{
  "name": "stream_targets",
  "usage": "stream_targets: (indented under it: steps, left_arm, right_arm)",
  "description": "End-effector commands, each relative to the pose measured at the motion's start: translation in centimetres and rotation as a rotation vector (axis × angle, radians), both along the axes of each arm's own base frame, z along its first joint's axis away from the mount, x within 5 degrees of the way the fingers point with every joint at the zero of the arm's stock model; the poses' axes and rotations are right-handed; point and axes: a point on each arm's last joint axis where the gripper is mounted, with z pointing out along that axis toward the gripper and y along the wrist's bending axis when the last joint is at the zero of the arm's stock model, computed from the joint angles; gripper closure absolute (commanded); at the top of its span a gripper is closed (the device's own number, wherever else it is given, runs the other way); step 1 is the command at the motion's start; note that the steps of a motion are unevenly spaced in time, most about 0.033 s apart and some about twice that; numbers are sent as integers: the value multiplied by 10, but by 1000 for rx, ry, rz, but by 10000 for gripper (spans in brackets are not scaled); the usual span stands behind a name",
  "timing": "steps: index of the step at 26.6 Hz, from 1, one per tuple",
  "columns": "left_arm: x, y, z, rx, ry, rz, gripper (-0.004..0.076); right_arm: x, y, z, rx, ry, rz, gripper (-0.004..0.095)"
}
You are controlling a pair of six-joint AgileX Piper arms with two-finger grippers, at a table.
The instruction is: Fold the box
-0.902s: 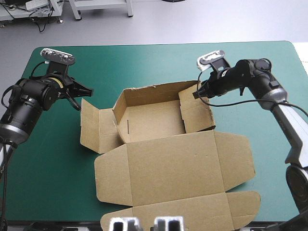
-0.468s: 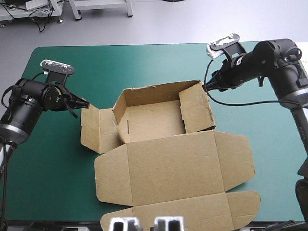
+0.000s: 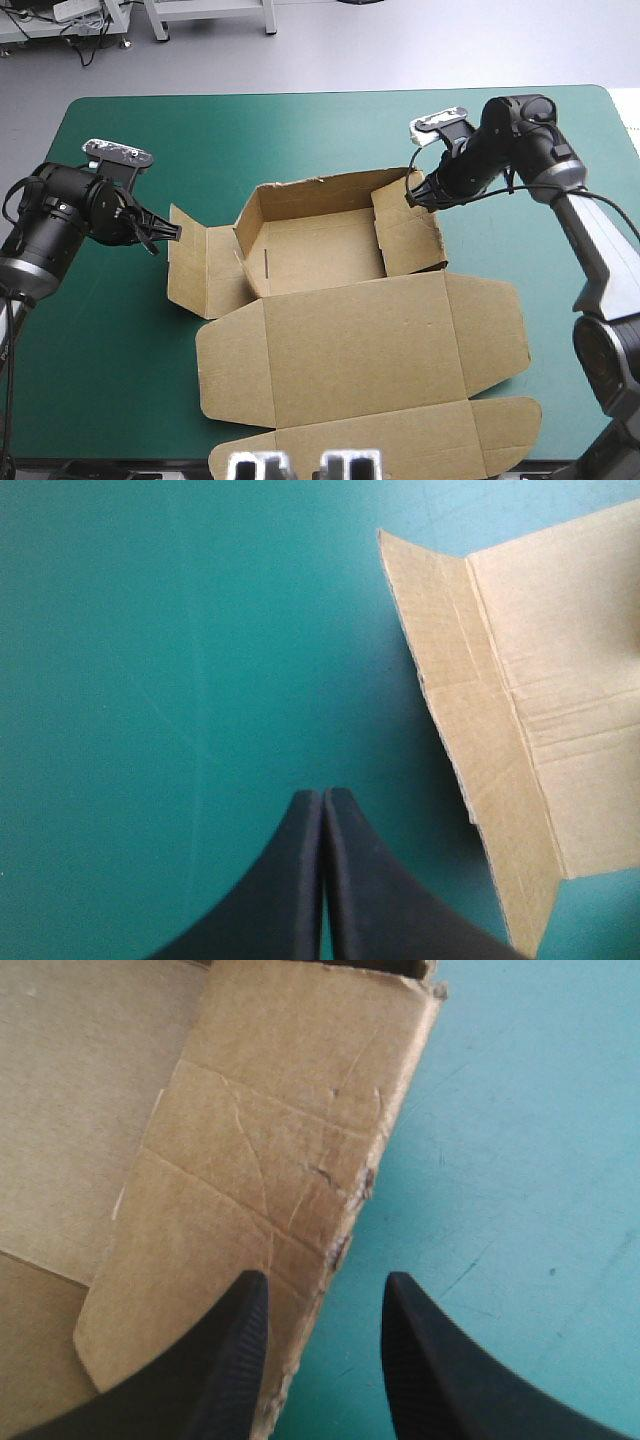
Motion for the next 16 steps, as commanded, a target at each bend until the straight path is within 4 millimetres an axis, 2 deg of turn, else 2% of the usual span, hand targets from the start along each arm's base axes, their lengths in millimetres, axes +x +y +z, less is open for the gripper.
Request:
stream_targets:
  steps: [1,5,7,10,12,16]
  left_arm:
    - [-5,3,19,11,-89,-6,734]
    - [-4,5,20,31,-94,-5,734]
    - [-3,4,21,29,-111,-11,734]
    - [0,3,23,23,-153,-23,734]
    - [3,2,25,16,-196,-34,734]
    - [13,1,34,-32,-346,-4,734]
  right_arm:
    - [4,2,3,18,-22,-3,549]
    - [15,5,-15,21,14,-9,549]
    - [20,9,-25,38,44,-10,587]
    - [23,11,-32,52,64,-7,757]
    - [25,13,-33,67,61,-10,936]
    - [26,16,-29,120,42,-28,927]
